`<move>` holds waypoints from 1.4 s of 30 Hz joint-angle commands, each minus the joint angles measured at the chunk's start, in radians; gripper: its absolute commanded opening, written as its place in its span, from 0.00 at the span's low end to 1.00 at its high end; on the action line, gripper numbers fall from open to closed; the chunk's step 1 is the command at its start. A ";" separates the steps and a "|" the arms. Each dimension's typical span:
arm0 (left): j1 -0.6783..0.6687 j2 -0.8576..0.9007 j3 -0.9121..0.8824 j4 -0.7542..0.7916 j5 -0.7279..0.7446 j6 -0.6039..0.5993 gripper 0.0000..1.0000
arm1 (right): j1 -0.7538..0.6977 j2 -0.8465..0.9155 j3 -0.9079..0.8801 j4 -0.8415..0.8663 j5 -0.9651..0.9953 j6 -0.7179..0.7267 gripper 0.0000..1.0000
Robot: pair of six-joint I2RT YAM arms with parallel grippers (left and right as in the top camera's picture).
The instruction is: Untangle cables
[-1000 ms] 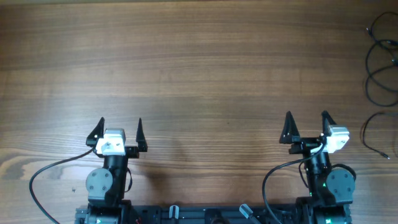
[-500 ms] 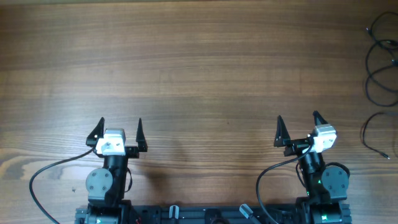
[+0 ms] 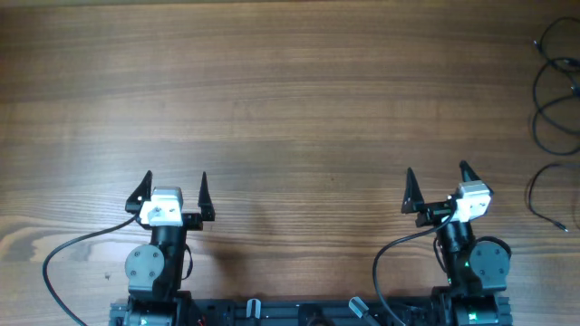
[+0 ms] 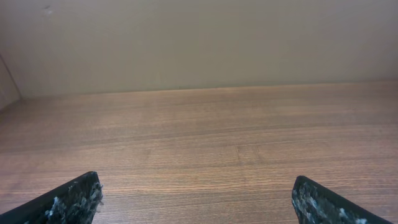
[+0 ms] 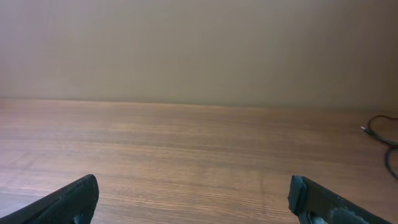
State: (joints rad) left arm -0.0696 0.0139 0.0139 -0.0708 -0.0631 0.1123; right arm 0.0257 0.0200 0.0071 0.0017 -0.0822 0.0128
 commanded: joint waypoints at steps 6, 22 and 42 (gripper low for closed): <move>0.007 -0.008 -0.008 0.003 -0.009 0.012 1.00 | -0.051 -0.016 -0.002 0.000 -0.008 -0.010 1.00; 0.007 -0.008 -0.008 0.003 -0.009 0.012 1.00 | -0.043 -0.017 -0.002 0.001 -0.024 0.024 1.00; 0.007 -0.008 -0.008 0.004 -0.009 0.011 1.00 | -0.029 -0.017 -0.002 -0.001 -0.008 0.028 1.00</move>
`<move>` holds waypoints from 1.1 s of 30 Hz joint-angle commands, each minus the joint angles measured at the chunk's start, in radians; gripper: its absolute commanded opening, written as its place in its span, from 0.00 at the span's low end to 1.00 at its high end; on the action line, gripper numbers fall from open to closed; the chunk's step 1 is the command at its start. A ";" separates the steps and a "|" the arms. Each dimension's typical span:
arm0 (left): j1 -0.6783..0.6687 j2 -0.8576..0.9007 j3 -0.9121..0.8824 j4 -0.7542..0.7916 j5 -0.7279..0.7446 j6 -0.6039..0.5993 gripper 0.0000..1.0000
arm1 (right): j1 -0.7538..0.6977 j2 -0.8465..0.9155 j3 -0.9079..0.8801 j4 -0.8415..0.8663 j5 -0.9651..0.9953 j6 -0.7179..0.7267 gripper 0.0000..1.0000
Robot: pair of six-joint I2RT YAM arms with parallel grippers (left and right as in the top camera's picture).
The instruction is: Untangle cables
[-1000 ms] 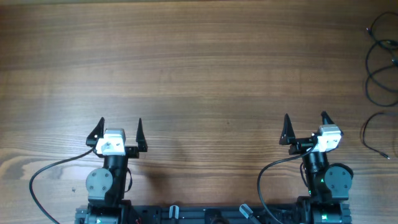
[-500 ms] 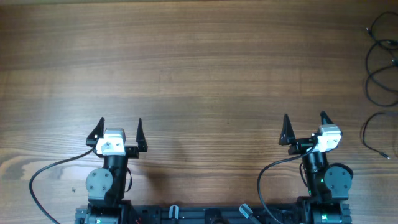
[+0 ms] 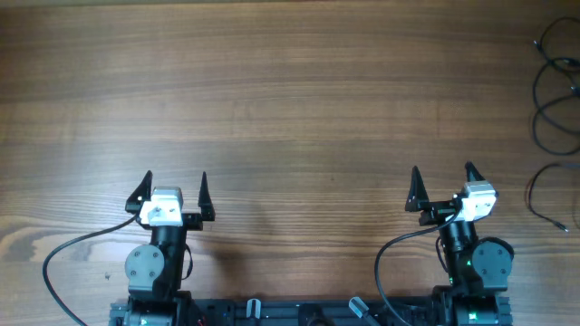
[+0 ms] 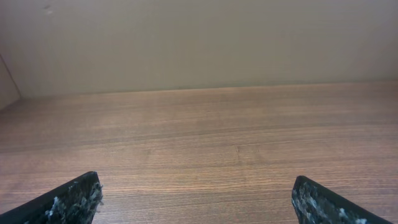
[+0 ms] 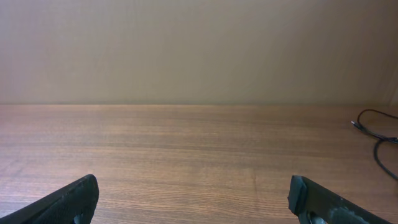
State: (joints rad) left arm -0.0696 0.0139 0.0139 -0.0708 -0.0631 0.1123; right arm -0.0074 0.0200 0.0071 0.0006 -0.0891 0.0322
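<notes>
Thin black cables (image 3: 555, 95) lie in tangled loops at the far right edge of the wooden table; a piece of them (image 5: 376, 134) shows at the right of the right wrist view. My right gripper (image 3: 442, 177) stands open near the front right, well short of the cables, nothing between its fingers. My left gripper (image 3: 174, 184) stands open at the front left, far from the cables, also empty. The left wrist view holds only bare wood between its fingers (image 4: 74, 199).
The wooden table (image 3: 290, 109) stretches wide ahead of both grippers. A plain beige wall (image 4: 199, 43) rises behind its far edge. Each arm's own black lead (image 3: 72, 249) curls on the table near the bases.
My right gripper has turned slightly to the right, so the cables show a little more in its wrist view. The left gripper has not moved.
</notes>
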 commanded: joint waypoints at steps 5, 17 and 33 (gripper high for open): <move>0.007 -0.008 -0.008 0.003 -0.009 0.011 1.00 | 0.004 -0.017 -0.002 0.002 -0.002 0.023 1.00; 0.007 -0.008 -0.008 0.003 -0.009 0.012 1.00 | 0.004 -0.016 -0.002 0.003 -0.002 0.023 1.00; 0.007 -0.008 -0.008 0.003 -0.009 0.011 1.00 | 0.004 -0.016 -0.002 0.003 -0.002 0.023 1.00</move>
